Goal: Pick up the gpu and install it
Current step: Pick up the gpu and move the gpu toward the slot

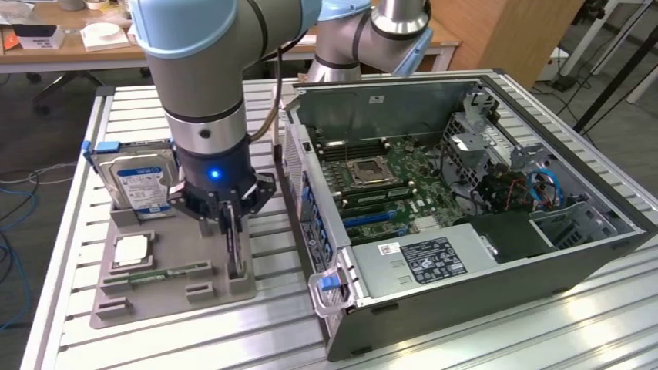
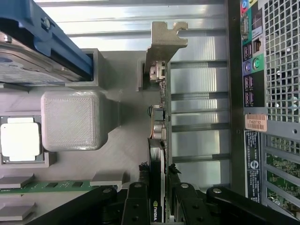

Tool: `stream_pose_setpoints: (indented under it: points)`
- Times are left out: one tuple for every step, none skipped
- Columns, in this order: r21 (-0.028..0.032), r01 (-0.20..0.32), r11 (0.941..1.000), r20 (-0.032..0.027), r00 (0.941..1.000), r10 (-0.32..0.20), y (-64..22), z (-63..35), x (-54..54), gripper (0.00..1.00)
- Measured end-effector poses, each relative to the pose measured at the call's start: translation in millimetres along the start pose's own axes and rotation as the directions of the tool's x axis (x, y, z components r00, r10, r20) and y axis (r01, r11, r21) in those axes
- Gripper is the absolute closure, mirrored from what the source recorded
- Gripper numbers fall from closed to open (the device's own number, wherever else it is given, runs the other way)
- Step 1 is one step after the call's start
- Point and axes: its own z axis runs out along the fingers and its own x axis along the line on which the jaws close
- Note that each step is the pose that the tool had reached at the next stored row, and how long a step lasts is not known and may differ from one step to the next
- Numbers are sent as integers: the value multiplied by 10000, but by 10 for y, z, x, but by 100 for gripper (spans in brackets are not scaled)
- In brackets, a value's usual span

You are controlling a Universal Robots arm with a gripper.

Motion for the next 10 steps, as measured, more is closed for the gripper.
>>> stream_pose_setpoints:
  points:
    - [0,0,10000,0,10000,0,1,-13,0,74]
    - [0,-1,10000,0,10000,1,1,-25,0,74]
    - [0,0,10000,0,10000,0,2,-38,-1,74]
    - [0,0,10000,0,10000,0,2,-50,-1,74]
    - [-1,0,10000,0,10000,0,3,-60,-1,74]
    - [-1,0,10000,-1,10000,0,3,-70,-2,74]
    - [0,0,10000,0,10000,0,4,-79,-2,74]
    - [0,0,10000,0,10000,0,4,-89,-2,74]
    - [0,0,10000,0,10000,0,4,-99,-2,74]
    - [0,0,10000,1,10000,0,5,-110,-3,74]
